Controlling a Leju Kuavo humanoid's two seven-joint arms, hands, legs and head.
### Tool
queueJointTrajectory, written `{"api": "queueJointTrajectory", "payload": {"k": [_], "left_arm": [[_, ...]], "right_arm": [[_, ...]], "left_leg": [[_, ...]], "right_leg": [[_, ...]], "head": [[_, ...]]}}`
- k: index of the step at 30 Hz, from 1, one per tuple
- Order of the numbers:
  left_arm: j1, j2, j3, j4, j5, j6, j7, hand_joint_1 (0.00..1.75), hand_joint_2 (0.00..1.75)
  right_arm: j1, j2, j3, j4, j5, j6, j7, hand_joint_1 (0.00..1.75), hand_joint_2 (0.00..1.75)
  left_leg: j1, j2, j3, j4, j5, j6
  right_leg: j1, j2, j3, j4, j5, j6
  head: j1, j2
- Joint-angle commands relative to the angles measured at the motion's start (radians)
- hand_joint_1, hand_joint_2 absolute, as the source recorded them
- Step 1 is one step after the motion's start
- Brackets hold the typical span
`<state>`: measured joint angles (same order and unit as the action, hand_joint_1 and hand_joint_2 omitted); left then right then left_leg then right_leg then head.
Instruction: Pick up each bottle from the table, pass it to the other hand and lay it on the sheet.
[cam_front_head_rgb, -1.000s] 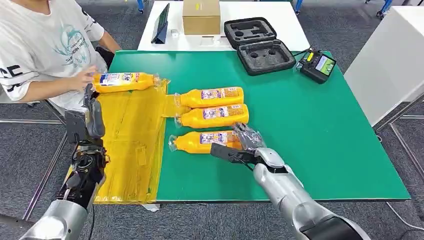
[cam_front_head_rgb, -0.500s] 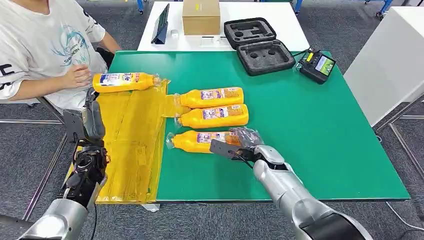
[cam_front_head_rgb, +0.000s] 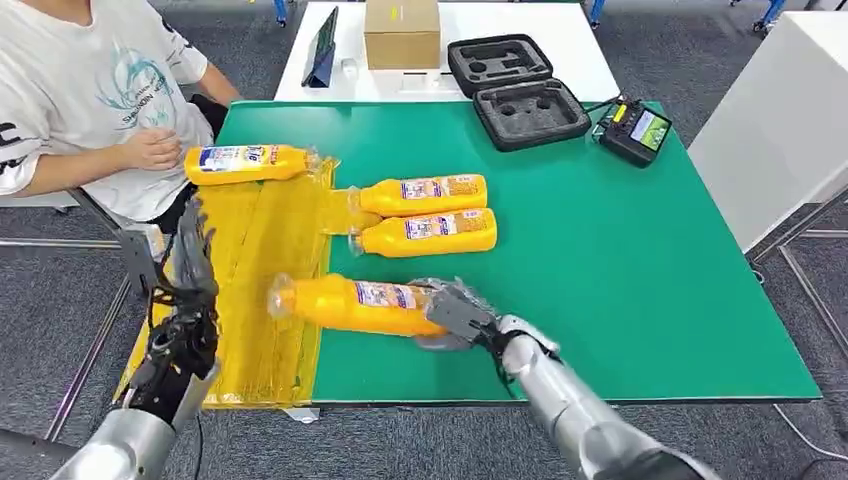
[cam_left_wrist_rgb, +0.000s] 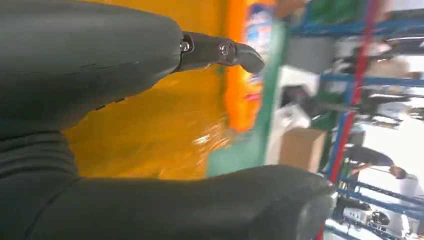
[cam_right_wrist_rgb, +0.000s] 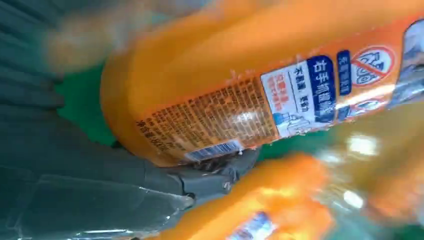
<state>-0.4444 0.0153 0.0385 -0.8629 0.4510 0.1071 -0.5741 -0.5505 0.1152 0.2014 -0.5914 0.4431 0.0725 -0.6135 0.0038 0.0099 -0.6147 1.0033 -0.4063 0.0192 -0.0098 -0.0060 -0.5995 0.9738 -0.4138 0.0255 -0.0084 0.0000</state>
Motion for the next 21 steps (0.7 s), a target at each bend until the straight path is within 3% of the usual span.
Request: {"api": "queueJointTrajectory", "payload": {"k": [1,9,13,14,17,21], "left_arm": [[0.172,-0.015,0.115,-0.063,0.13,-0.017,0.011,0.0,0.0],[0.288,-0.033,0.276,-0.179,0.201,-0.046,0.01,0.0,0.0],[0.331,-0.057,0.259,-0.27,0.117,-0.037,-0.027,0.0,0.0],[0.349,-0.075,0.253,-0.313,0.1,-0.04,-0.023,0.0,1.75],[0.424,-0.119,0.173,-0.478,0.006,-0.014,-0.018,0.0,1.75],[0.427,-0.115,0.158,-0.485,-0.001,-0.018,-0.015,0.0,1.75]], "right_arm": [[0.123,0.035,-0.042,-0.271,-0.329,0.053,-0.054,1.75,1.75],[0.101,0.049,-0.004,-0.235,-0.408,0.013,-0.044,1.75,1.75],[0.09,0.057,-0.03,-0.187,-0.48,0.01,-0.029,1.75,1.75],[0.084,0.059,-0.029,-0.164,-0.495,-0.004,-0.018,1.75,1.75],[0.061,0.079,-0.025,-0.074,-0.546,-0.042,0.008,1.75,1.75],[0.059,0.08,-0.019,-0.067,-0.549,-0.046,0.008,1.75,1.75]], "left_leg": [[0.0,0.002,0.006,-0.001,-0.004,-0.001],[0.0,0.003,0.0,0.0,-0.003,-0.001],[0.0,0.001,-0.003,0.0,-0.002,-0.001],[0.0,0.001,-0.001,0.0,-0.003,-0.001],[0.001,0.002,-0.001,0.0,-0.003,-0.001],[0.0,0.0,-0.003,0.0,-0.002,0.0]], "right_leg": [[0.0,0.003,0.005,-0.002,-0.002,-0.001],[0.0,0.004,-0.001,-0.001,-0.002,-0.001],[0.0,0.001,-0.004,-0.001,-0.001,-0.001],[0.0,0.001,-0.002,0.0,-0.002,-0.001],[0.001,0.002,-0.002,-0.001,-0.002,-0.001],[0.0,0.0,-0.003,-0.001,-0.002,0.0]], "head": [[0.0,0.0],[0.0,0.0],[0.0,0.0],[0.0,0.0],[0.0,0.0],[0.0,0.0]]}}
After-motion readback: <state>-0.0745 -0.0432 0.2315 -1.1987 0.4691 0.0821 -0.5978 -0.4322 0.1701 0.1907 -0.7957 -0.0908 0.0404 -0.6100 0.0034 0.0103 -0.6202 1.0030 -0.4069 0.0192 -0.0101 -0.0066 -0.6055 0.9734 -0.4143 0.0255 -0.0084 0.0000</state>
